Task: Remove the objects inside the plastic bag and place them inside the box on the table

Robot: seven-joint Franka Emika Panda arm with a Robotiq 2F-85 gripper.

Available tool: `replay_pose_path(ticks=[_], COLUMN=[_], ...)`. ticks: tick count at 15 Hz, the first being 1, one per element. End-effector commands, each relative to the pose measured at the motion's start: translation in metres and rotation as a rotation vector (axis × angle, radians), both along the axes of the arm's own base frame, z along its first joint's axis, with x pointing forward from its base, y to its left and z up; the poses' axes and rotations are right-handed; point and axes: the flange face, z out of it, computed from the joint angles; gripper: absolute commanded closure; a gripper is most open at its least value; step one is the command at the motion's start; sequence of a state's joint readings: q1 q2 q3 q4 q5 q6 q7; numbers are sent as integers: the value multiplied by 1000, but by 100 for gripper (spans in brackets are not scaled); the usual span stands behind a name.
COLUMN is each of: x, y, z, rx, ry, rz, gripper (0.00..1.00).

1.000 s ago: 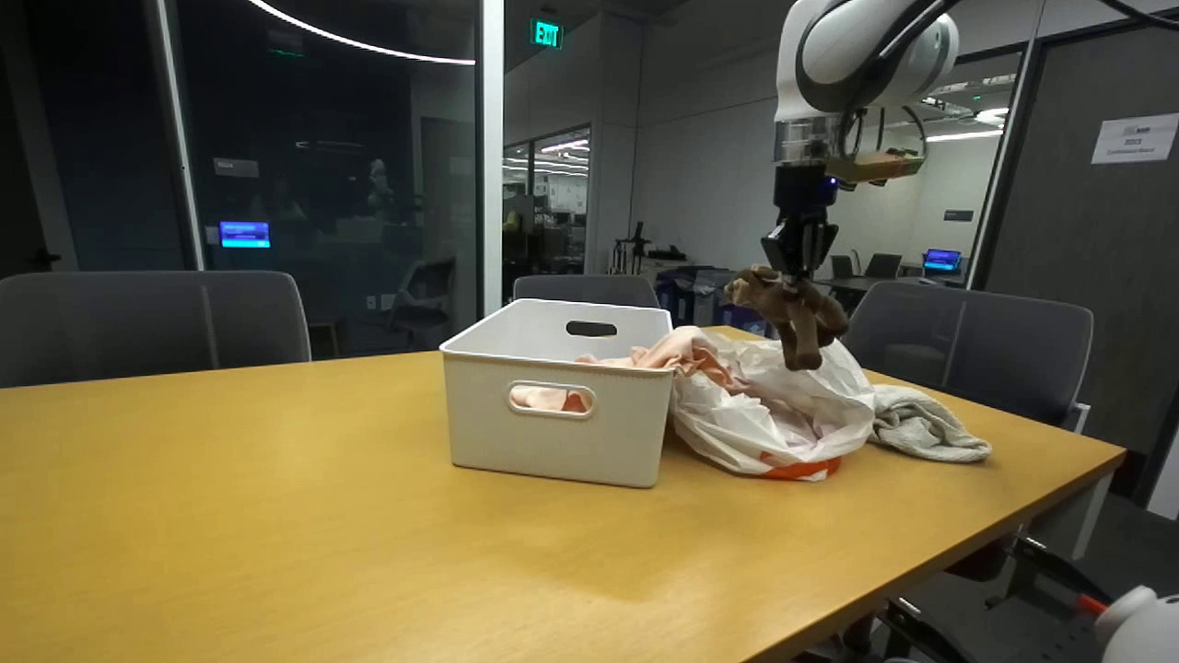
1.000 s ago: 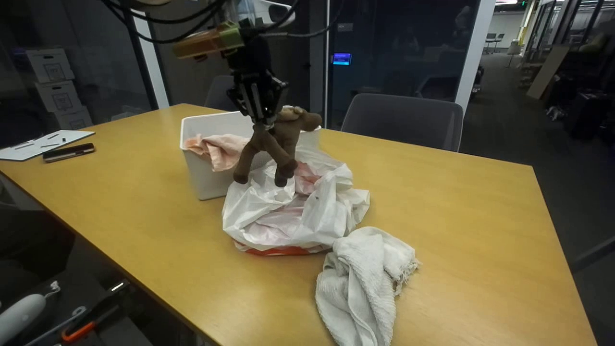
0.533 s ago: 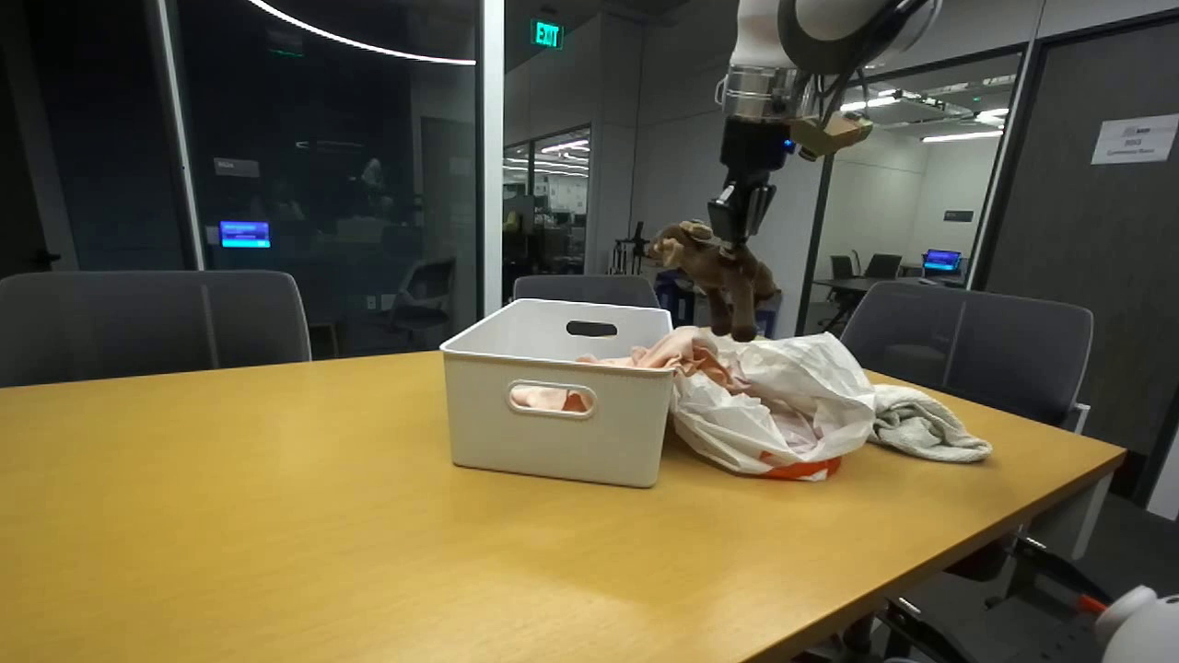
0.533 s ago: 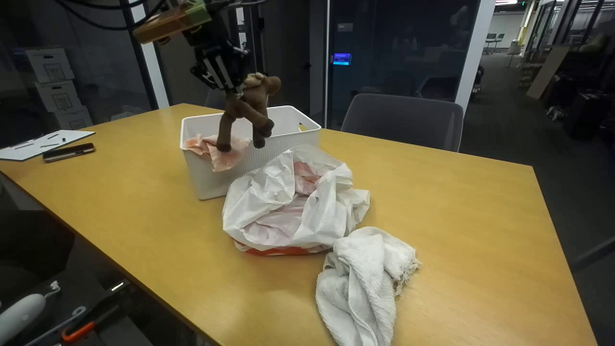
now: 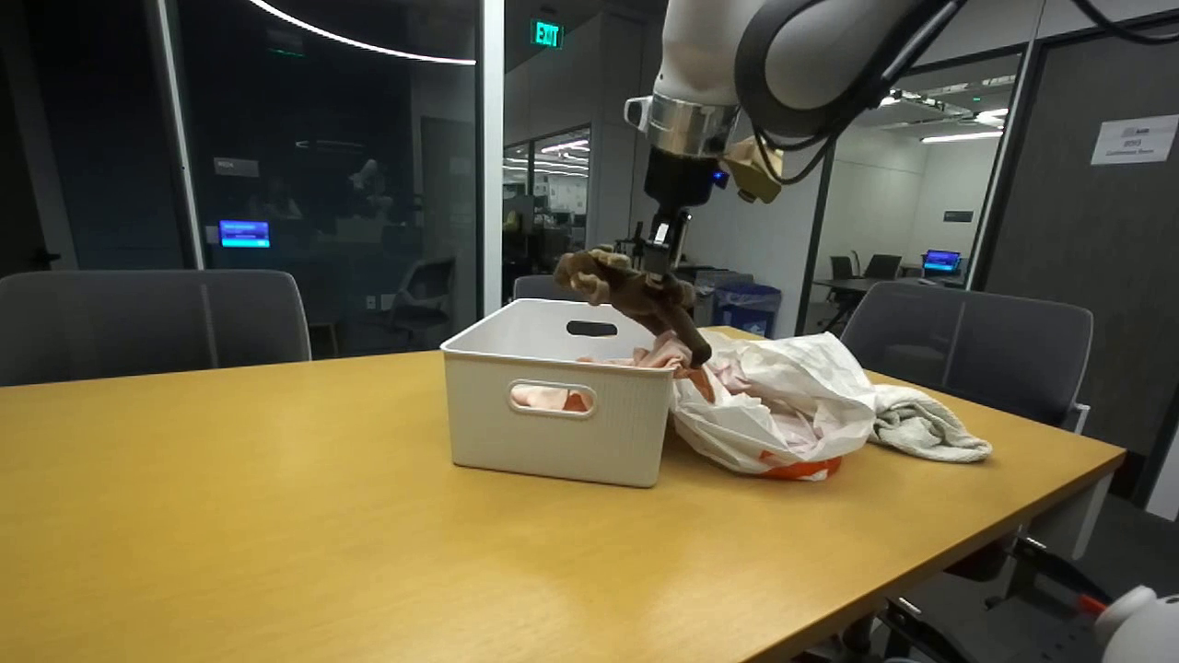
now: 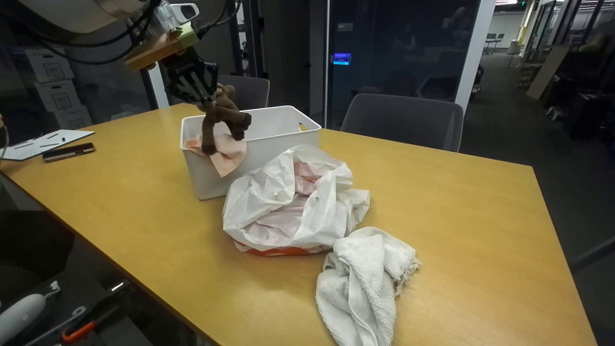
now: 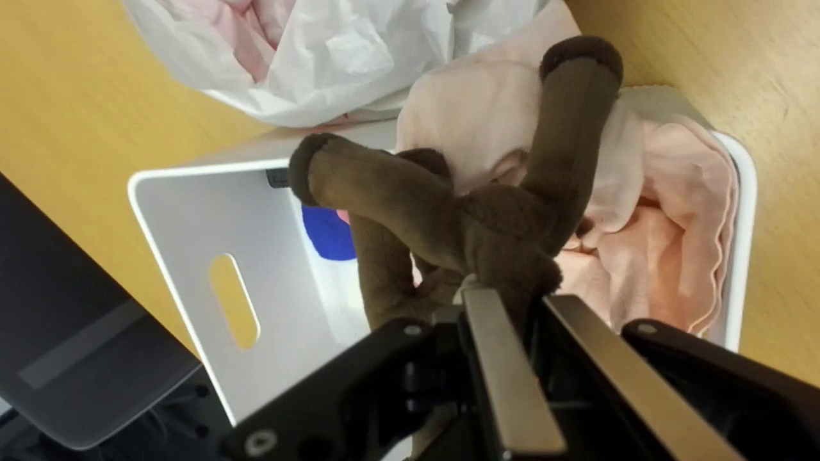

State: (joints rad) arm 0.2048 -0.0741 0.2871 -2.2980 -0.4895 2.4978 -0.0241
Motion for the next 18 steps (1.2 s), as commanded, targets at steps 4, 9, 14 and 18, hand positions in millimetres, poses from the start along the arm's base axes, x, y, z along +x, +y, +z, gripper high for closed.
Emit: replay_pose_path(ticks=[4, 9, 14, 18], x=[27, 45, 55, 58], y=[55, 62, 41, 14], z=[-15, -15, -11, 5], rx=[-103, -53, -38, 3], ry=[-107, -154, -159, -146], rz=[229, 227, 167, 9], gripper=[97, 57, 20, 0])
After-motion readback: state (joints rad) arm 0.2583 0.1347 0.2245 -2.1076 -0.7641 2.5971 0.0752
